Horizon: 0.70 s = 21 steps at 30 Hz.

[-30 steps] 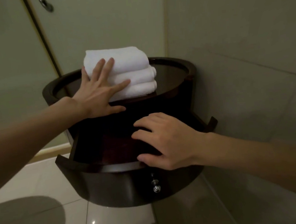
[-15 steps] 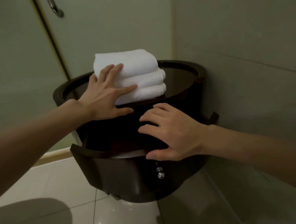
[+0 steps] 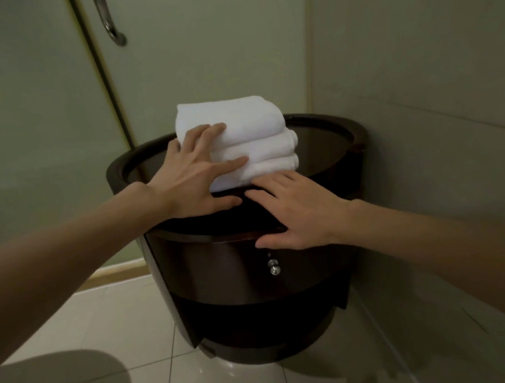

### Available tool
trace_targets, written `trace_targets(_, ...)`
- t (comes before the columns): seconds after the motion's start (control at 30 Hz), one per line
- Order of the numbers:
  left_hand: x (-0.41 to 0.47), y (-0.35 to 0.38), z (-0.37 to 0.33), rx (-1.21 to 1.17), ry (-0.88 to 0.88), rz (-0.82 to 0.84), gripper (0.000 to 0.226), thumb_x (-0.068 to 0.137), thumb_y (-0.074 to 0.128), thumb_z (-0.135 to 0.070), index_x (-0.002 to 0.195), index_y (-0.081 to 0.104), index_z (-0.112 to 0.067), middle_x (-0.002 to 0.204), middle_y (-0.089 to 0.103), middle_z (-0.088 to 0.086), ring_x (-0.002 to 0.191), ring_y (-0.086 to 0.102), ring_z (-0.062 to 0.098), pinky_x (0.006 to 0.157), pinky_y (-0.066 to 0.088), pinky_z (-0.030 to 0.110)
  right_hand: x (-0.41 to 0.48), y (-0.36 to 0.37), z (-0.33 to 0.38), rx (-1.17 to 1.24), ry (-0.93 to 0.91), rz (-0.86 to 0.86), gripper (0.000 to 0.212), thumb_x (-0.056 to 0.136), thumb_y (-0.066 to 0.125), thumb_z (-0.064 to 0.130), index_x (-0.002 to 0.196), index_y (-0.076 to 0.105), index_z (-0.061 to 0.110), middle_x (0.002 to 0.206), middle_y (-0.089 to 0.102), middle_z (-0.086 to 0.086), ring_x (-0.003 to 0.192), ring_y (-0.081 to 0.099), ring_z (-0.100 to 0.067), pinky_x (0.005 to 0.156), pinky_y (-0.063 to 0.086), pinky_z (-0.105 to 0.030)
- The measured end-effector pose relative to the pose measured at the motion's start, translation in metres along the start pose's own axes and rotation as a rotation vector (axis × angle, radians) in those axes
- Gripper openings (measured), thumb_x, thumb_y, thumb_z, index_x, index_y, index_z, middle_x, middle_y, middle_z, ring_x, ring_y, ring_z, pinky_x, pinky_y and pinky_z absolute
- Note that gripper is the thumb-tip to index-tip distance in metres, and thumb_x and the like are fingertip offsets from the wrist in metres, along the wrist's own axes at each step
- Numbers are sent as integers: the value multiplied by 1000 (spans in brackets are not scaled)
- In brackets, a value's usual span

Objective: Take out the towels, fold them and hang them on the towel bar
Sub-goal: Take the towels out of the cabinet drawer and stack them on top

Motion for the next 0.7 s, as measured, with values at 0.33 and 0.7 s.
trace_targets(0.33,0,-1,1,-14,-22,10,77,71,41,-74,142,35,-44,155,11,14,138,10,34,98,31,53,16,6,1,-38,29,-58,72,85,57,54,133,47,2,123,53,-12,109,50,-26,94,44,-39)
trace_targets(0.7,-1,1,1,-3,0,39,77,70,50,-62,143,34,-43,155,8,13,139,6,33,100,29,53,25,10,2,2,129,-210,42,69,80,33,96,64,4,92,58,-11,82,54,-27,71,49,-41)
Point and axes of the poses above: each hand's wrist, its own x-axis towards the middle knuckle, its own y-axis out of the palm, z = x × y, the point moved 6 cm from there along x, towards the middle knuckle
